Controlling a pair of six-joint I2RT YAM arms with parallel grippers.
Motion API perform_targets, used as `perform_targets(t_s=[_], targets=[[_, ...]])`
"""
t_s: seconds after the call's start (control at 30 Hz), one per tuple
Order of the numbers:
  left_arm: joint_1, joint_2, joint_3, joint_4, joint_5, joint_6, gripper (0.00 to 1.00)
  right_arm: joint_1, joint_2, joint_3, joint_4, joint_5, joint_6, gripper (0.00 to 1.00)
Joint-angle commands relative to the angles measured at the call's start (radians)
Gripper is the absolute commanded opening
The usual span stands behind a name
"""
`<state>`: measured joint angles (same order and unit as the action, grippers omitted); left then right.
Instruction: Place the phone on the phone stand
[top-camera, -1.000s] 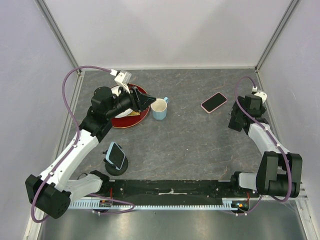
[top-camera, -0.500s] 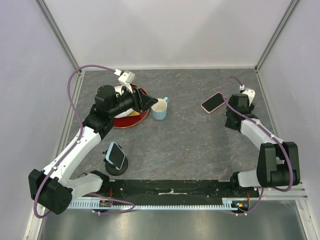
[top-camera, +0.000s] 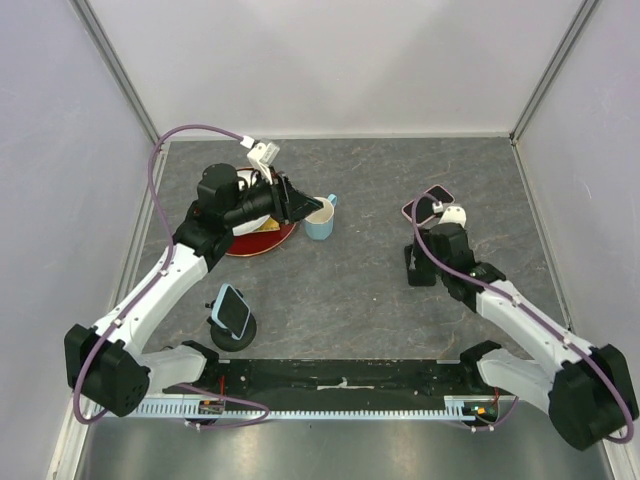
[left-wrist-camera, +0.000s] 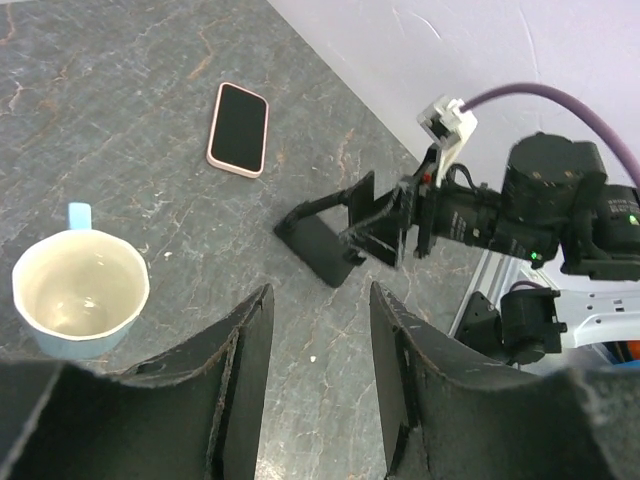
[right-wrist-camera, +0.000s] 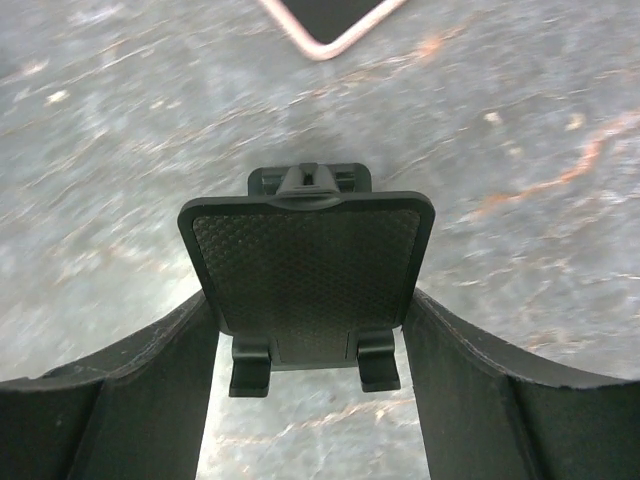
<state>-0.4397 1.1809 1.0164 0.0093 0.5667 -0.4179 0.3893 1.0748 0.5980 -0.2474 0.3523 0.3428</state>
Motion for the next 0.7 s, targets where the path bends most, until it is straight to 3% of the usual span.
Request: perform_targets(t_s=[0.0,0.1,0.2,0.27,0.5,0.6,0.67], targets=[[0.006,0.028,0.048,0.015,0.081,-0.042,0.5,0.103,-0.124,-0.036,0.033,-0.188,0.039,0.04],[0.006,0.062,0.059,0.014,0.122,-0.059,0.5,0.216,-0.133,-0.053,0.097,-0.249,-0.008,0.05],[0.006,0.109,0.077,-0.003,0.159,-0.073,0.5,0.344,-0.115,-0.061,0.174,-0.24,-0.054,0.13],[0.004,0.143,0.094,-0.034,0.179,-0.07,0.5,0.419,-0.076,-0.057,0.224,-0.219,-0.077,0.2],[-0.001,0.194,0.116,-0.069,0.2,-0.056,0.5,0.582,0.053,-0.007,0.24,-0.09,-0.143,0.26],[-0.004,0.209,0.126,-0.083,0.214,-0.048,0.5,0.622,0.086,-0.017,0.275,-0.076,-0.154,0.37],[-0.005,0.22,0.137,-0.092,0.239,-0.045,0.51,0.635,0.089,-0.023,0.292,-0.075,-0.137,0.52]])
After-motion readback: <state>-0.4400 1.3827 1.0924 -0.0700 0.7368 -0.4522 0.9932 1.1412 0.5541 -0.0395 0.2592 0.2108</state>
